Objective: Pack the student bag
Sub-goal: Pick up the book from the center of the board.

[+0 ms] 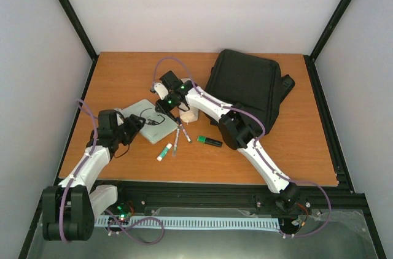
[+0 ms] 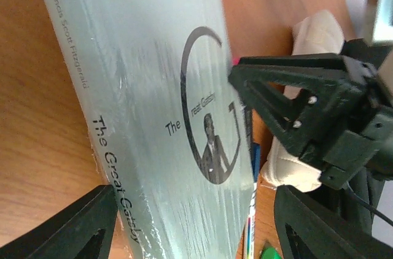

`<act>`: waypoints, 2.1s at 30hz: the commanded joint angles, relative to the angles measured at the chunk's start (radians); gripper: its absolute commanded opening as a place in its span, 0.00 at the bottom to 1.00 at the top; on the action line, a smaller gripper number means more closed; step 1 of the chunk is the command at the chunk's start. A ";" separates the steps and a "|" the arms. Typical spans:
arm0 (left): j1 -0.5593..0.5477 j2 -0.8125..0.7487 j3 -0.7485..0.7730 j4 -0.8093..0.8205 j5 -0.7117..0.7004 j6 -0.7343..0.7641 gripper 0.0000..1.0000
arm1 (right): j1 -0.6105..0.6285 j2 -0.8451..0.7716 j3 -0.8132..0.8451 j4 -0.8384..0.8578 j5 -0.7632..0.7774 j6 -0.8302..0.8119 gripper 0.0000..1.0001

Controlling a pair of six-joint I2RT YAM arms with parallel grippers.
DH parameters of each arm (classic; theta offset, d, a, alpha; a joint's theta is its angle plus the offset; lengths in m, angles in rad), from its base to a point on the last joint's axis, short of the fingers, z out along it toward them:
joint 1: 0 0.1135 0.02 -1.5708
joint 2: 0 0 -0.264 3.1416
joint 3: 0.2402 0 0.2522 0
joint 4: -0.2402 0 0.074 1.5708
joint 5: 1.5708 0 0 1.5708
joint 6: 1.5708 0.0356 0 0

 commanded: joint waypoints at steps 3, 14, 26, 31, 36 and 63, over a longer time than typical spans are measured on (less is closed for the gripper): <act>-0.017 0.005 -0.016 0.327 0.188 -0.126 0.72 | 0.066 0.113 -0.049 -0.120 -0.099 0.014 0.22; -0.017 -0.059 -0.034 0.487 0.174 -0.118 0.72 | 0.066 0.120 -0.072 -0.102 -0.172 0.038 0.22; -0.018 0.086 -0.021 0.409 0.128 -0.195 0.74 | 0.067 0.123 -0.096 -0.087 -0.231 0.063 0.22; -0.017 0.163 0.013 0.424 0.127 -0.213 0.62 | 0.067 0.125 -0.107 -0.084 -0.242 0.067 0.22; -0.016 0.193 0.024 0.479 0.131 -0.216 0.46 | 0.069 0.137 -0.108 -0.081 -0.261 0.075 0.22; -0.017 0.123 0.063 -0.084 -0.151 -0.142 0.69 | -0.008 0.051 0.028 -0.111 -0.129 0.015 0.52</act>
